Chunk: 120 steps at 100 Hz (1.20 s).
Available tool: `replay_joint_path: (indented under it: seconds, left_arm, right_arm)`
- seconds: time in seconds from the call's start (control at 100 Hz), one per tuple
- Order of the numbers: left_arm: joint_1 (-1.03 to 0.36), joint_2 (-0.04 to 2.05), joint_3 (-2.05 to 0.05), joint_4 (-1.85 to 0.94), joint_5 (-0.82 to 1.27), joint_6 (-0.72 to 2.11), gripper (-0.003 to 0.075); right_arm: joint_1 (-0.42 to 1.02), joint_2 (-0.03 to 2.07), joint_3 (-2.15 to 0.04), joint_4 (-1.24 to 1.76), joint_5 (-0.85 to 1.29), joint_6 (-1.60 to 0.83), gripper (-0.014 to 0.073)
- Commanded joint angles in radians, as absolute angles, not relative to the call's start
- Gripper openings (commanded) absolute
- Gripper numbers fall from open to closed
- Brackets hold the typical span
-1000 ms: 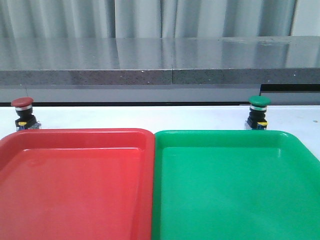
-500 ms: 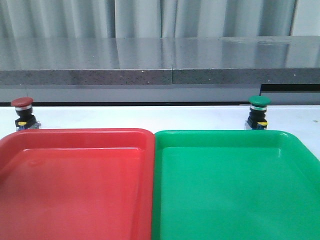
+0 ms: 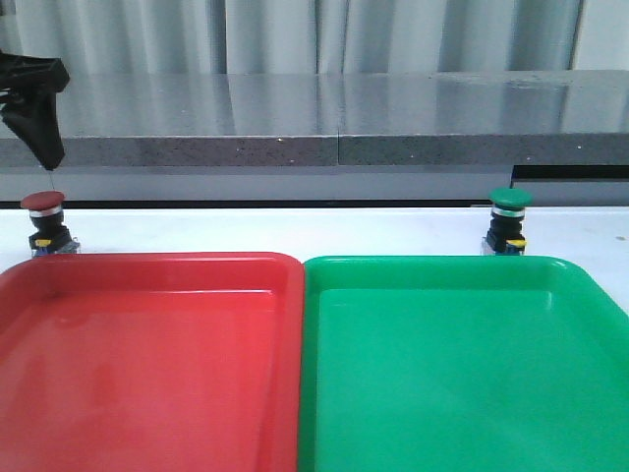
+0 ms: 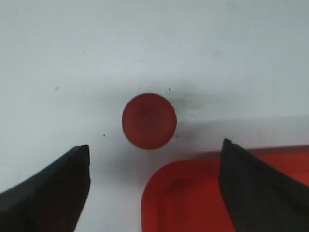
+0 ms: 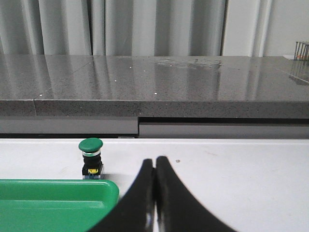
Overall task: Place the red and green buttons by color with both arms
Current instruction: 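Lower the left gripper onto the red-capped button and close it, then lift the red button with the left gripper and carry it over the red tray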
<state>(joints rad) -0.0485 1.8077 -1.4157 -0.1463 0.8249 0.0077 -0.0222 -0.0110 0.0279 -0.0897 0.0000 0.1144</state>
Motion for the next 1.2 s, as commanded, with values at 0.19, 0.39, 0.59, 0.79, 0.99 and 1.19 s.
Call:
replay_joint_path:
  seconds: [0.19,0.39,0.59,0.79,0.99,1.19]
  left_arm:
    - [-0.055,1.900,-1.562,-0.163,0.810,0.000,0.0531]
    - [-0.055,1.950,-1.573,-0.162,0.808,0.000,0.0531]
    - [-0.055,1.957,-1.574,-0.161,0.800,0.000,0.0419]
    - [-0.055,1.957,-1.574,-0.162,0.802,0.000,0.0185]
    - [-0.055,1.931,-1.582,-0.190,0.789,0.000,0.0132]
    - [-0.066,1.837,-1.582,-0.216,0.791,0.000,0.0132]
  right_arm:
    - [-0.025,-0.033,0.009,-0.098,-0.073,0.113,-0.0064]
    - [-0.025,-0.033,0.009,-0.098,-0.073,0.113,-0.0064]
    - [-0.025,-0.033,0.009,-0.098,-0.073,0.113,-0.0064]
    - [-0.025,-0.033,0.009,-0.098,-0.073,0.113,-0.0064]
    - [-0.025,-0.033,0.009,-0.098,-0.073,0.113,-0.0064]
    - [-0.025,-0.033,0.009,-0.098,-0.073,0.113,-0.0064]
